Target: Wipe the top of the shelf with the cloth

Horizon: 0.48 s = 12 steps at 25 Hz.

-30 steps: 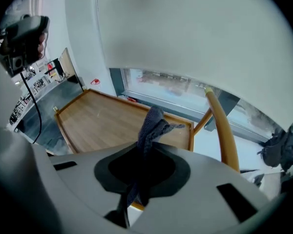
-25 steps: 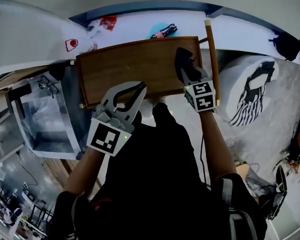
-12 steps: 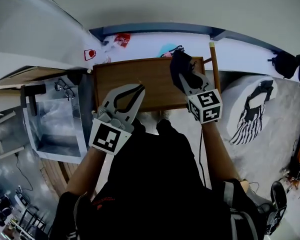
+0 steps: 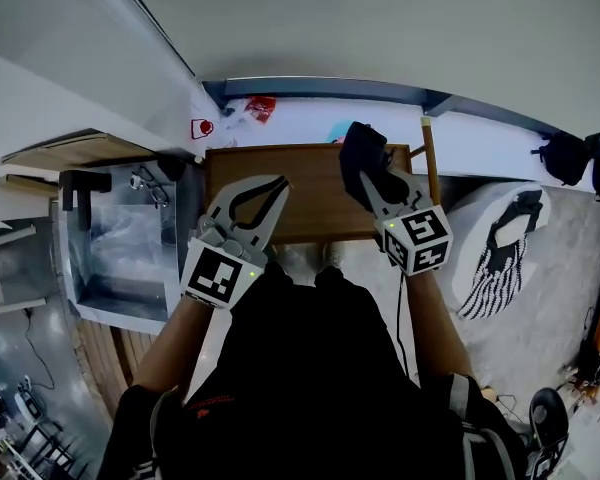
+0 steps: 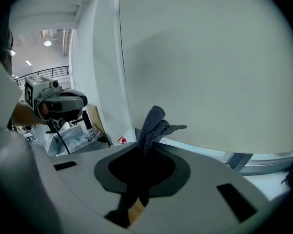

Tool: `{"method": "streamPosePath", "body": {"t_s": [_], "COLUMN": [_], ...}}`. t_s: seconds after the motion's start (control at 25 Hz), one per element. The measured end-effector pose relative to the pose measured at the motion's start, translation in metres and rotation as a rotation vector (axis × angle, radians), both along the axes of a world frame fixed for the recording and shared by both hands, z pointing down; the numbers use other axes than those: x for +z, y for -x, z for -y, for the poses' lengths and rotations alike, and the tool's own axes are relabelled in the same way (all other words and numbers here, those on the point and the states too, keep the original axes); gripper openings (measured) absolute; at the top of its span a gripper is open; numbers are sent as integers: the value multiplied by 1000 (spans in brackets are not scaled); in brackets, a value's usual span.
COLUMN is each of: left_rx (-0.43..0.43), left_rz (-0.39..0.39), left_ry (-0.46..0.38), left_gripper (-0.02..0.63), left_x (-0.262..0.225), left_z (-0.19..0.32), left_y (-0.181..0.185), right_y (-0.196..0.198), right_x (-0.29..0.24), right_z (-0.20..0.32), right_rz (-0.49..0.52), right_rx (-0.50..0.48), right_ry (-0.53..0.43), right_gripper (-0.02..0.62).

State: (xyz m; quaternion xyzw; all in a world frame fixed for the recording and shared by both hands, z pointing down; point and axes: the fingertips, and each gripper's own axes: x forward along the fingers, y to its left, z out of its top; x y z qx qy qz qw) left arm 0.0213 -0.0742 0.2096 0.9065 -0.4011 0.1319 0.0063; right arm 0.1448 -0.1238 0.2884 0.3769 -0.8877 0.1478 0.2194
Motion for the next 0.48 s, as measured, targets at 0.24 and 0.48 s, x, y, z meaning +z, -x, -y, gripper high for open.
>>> {"method": "streamPosePath", "body": {"t_s": [0.24, 0.48], "left_rx": [-11, -15], "left_rz": [-19, -21], "left_ry": [-22, -48], "left_gripper": [28, 28], "left_x": [-16, -27], "left_z": [-7, -11], "left_y": [8, 16], "right_y": [22, 41], "right_x": [-36, -62], "right_z": [-12, -18], "right_rz": [33, 59], "right_rx": [-50, -83], "right_ry": [-52, -97], "right_gripper": [41, 41]}}
